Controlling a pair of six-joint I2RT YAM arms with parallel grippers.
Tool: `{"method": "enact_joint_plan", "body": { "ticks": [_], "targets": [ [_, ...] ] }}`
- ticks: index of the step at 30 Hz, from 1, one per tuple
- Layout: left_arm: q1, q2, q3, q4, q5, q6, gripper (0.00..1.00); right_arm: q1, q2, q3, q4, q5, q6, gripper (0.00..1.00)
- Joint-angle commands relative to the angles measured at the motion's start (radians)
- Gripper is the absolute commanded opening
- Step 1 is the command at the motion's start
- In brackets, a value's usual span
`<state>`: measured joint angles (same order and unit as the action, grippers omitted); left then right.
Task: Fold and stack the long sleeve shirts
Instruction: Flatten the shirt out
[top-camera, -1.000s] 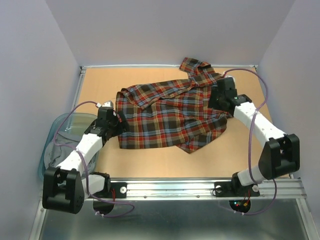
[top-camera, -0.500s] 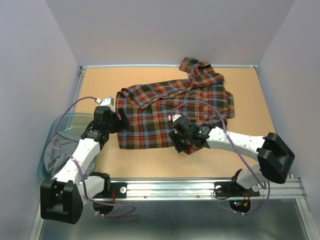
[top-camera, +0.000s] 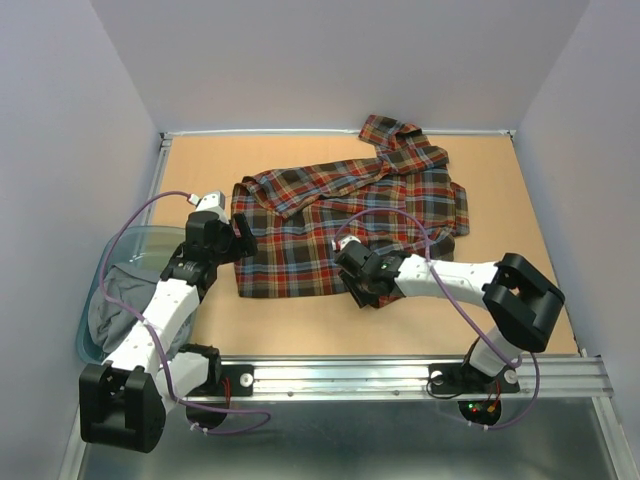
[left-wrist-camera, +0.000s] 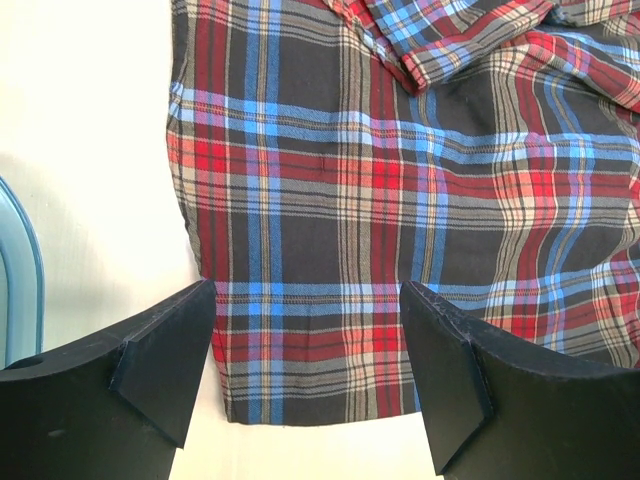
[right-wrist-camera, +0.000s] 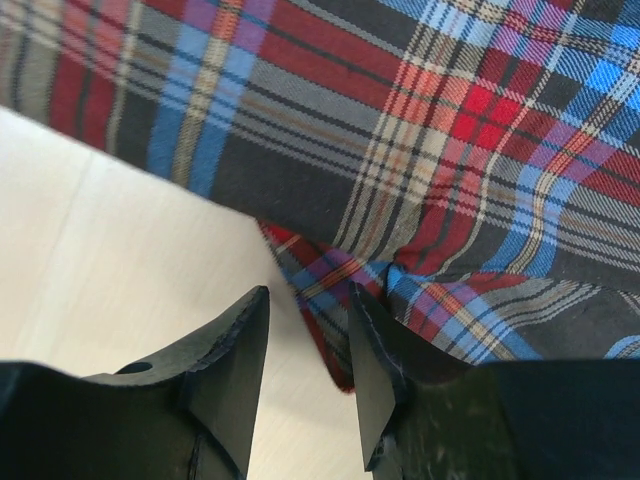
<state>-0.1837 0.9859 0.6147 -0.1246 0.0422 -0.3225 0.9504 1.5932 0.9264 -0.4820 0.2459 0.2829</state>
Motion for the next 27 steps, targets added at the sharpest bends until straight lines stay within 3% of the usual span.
{"method": "enact_joint_plan", "body": {
  "ticks": [1,9,10,16,20,27],
  "targets": [
    [-0.005,-0.024,0.01,0.034,-0.019,0.014,0.85,0.005,0.034,0.0,0.043,0.067,-0.008,0.43],
    [-0.005,-0.015,0.013,0.033,-0.021,0.014,0.85,0.005,0.096,-0.003,0.042,0.092,0.035,0.42],
    [-0.005,-0.015,0.013,0.034,-0.019,0.014,0.85,0.005,0.108,-0.003,0.042,0.09,0.042,0.33],
    [-0.005,-0.018,0.011,0.036,-0.021,0.014,0.85,0.004,0.09,0.002,0.031,0.088,0.05,0.02],
    [-0.005,-0.016,0.011,0.034,-0.019,0.014,0.85,0.005,0.027,0.043,-0.013,0.096,0.006,0.01],
    [-0.005,-0.012,0.011,0.036,-0.027,0.016,0.85,0.004,-0.179,0.267,-0.194,0.073,-0.126,0.01]
  ]
}}
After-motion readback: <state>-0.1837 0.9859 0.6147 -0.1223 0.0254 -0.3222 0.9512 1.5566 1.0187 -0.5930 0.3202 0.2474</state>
